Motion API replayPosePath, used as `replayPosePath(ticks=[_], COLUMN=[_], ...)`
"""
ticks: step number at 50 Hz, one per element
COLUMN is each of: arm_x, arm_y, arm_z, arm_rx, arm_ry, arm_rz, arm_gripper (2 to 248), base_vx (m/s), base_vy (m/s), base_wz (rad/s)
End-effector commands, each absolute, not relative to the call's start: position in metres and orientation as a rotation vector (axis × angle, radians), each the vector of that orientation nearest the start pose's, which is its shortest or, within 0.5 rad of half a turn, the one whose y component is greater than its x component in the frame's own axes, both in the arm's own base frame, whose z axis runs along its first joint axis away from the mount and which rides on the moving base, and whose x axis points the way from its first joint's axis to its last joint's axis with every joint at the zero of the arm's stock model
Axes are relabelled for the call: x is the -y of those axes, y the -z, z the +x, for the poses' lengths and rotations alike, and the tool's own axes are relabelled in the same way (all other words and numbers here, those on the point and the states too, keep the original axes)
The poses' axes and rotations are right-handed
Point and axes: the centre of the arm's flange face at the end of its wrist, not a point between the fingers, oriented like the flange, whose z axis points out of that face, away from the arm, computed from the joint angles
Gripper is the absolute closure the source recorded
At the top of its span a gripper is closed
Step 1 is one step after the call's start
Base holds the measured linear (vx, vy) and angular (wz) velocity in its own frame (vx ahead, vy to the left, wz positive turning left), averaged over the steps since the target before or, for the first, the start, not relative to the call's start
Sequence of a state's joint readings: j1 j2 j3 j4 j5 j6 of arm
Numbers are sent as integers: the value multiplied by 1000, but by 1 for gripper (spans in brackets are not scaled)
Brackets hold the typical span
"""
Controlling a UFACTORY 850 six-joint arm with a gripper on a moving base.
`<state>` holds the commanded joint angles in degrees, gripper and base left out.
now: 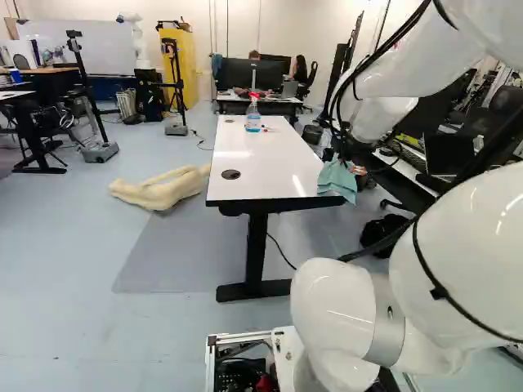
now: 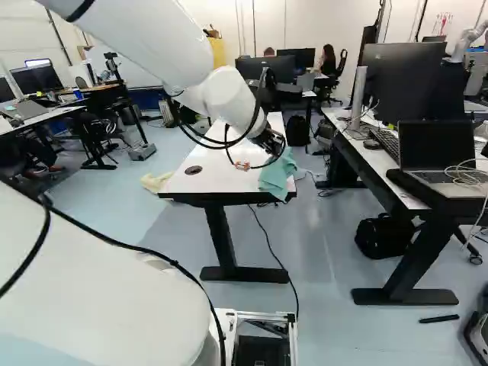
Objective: Clean the table with the green towel
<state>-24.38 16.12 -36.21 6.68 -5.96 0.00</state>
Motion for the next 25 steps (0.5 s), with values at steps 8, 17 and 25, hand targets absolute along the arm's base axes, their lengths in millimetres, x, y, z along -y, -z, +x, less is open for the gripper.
replayPosePath(ticks=[8, 17, 25], arm_x=[165, 168, 169], arm_y=[-536, -536, -536], arm_z=[359, 362, 365], arm_rx=[-808, -812, -813], arm_ry=[1266, 1263, 1262], arm_rz=[-2888, -2889, -2889], arm_gripper=[229, 229, 229], base_vx=[0, 0, 0], base_vy=[0, 0, 0], base_wz=[0, 0, 0])
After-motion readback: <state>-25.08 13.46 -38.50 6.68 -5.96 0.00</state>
